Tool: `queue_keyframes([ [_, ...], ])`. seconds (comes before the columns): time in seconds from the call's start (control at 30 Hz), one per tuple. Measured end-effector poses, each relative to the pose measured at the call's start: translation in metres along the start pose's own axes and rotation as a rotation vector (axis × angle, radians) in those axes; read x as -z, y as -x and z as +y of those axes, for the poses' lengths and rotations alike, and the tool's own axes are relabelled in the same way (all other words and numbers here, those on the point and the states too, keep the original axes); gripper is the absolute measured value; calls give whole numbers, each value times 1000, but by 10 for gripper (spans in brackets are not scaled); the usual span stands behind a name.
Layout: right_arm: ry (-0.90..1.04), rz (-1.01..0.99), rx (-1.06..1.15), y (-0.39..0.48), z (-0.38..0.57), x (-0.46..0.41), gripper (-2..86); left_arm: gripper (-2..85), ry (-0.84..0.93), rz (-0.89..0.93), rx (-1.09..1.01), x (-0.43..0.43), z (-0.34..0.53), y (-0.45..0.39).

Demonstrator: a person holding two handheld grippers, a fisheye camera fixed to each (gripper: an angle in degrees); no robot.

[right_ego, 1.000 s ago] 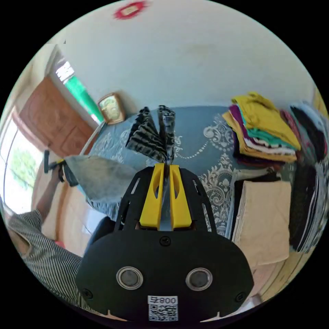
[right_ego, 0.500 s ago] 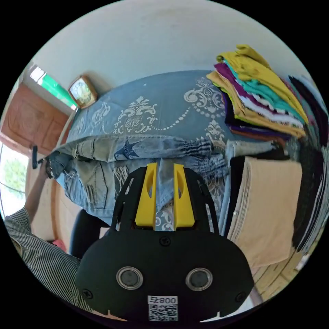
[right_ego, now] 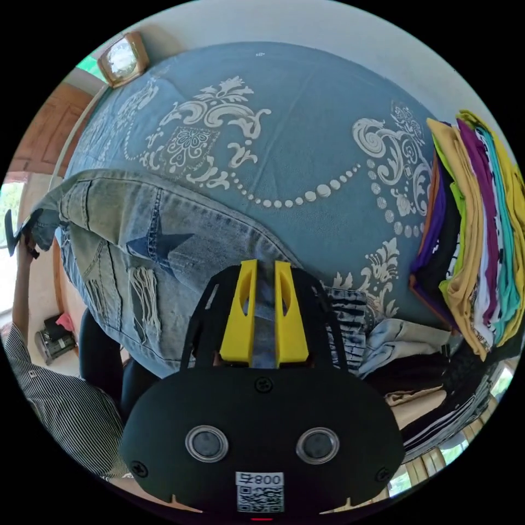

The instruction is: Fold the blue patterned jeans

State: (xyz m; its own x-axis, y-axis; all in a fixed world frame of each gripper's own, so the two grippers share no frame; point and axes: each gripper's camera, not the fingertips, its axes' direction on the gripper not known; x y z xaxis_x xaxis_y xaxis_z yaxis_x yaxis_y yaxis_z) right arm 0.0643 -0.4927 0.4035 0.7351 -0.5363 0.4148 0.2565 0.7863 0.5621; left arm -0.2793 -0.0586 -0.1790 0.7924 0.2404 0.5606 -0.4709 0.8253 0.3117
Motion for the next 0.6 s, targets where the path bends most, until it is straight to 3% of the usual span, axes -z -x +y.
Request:
queue_keyframes([
  [0.17, -214, 169, 85, 23, 31, 67, 14, 1, -80, -91, -47, 35, -22, 17],
  [0.3, -370, 267, 25, 10, 5, 115, 14, 26, 42, -42, 31, 0, -83, 58],
  [0.4, -246, 272, -99, -25, -57, 90, 22, 62, 190, -140, 147, -48, -112, 84],
  [0.5, -162, 254, -209, -46, -75, 57, 34, 68, 93, -98, 150, -46, -101, 94],
  [0.6, -257, 111, -172, -41, -53, 35, 61, 70, 80, -126, 104, -41, -60, 106],
])
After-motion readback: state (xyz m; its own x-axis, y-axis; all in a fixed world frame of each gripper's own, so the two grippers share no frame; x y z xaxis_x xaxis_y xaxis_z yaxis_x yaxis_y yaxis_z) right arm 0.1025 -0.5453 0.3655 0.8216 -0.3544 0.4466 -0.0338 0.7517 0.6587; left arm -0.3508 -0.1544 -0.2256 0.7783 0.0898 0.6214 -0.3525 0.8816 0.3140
